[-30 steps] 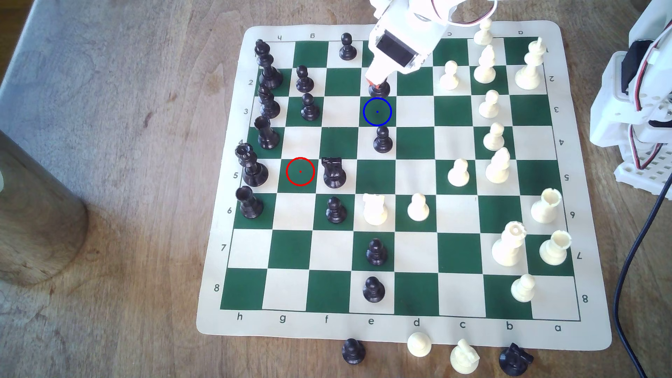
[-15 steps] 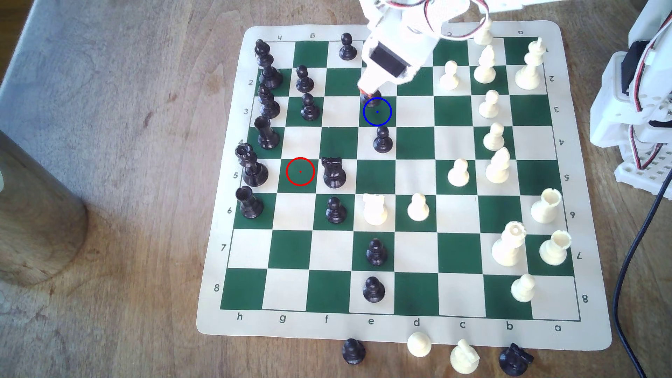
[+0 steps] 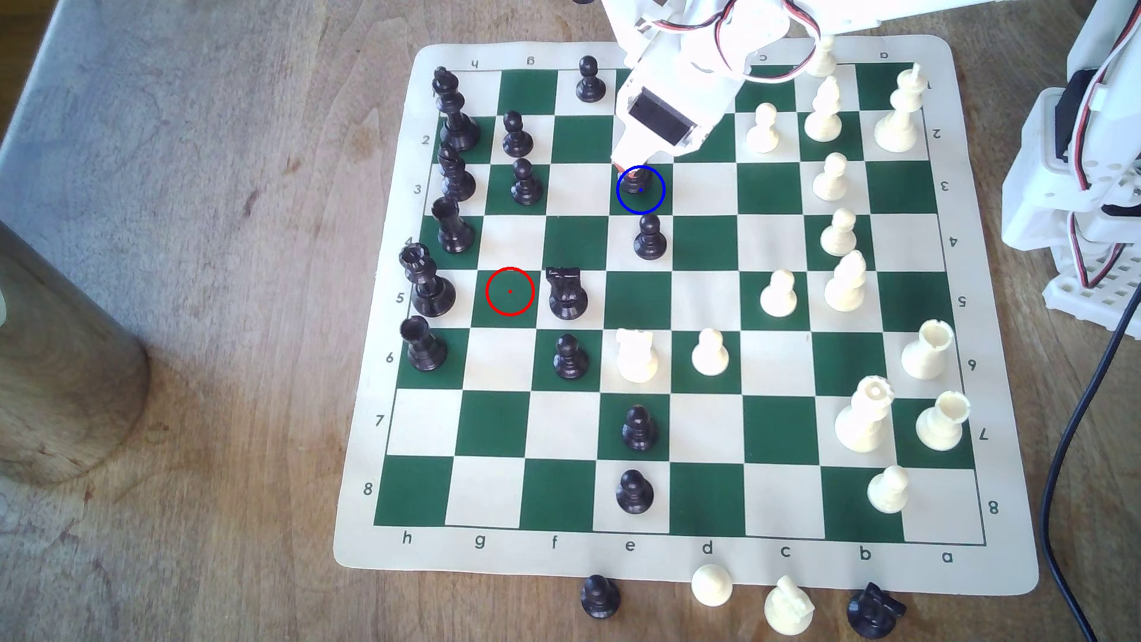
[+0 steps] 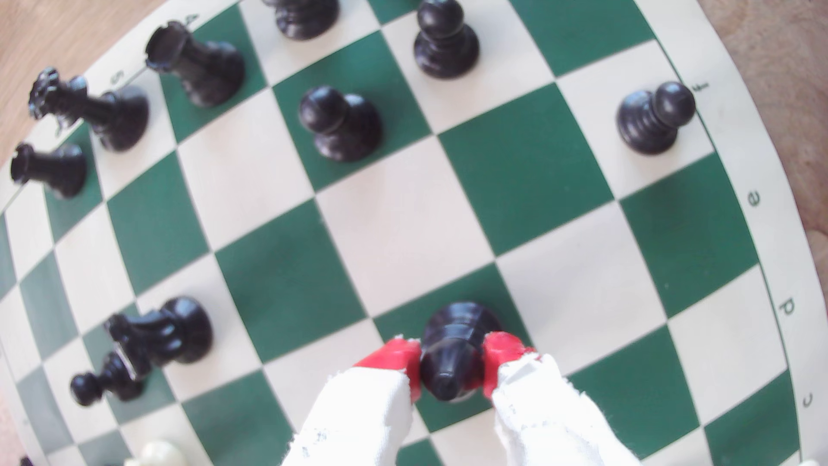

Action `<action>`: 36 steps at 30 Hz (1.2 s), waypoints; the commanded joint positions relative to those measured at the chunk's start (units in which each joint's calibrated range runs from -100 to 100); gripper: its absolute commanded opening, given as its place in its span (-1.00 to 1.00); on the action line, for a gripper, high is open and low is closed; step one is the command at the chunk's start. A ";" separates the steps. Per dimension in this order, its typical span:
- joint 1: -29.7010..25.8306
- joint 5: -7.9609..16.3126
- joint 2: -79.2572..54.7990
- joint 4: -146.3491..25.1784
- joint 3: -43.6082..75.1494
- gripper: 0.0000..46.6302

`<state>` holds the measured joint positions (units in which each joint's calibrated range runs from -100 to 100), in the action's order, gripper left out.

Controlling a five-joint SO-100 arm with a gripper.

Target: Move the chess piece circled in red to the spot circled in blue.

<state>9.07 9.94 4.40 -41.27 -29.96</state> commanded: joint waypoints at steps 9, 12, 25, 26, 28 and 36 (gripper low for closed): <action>-0.66 0.10 -1.00 1.64 1.13 -0.95; -0.58 0.15 -1.00 1.64 1.31 -0.80; -0.90 -0.10 0.78 -0.49 0.77 -0.50; -0.90 -0.20 0.95 -0.82 0.77 -0.48; -1.05 -0.29 1.46 -1.89 0.77 -0.45; -1.05 -0.44 4.09 -5.90 0.77 -0.43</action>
<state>8.26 9.79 2.47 -45.18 -29.96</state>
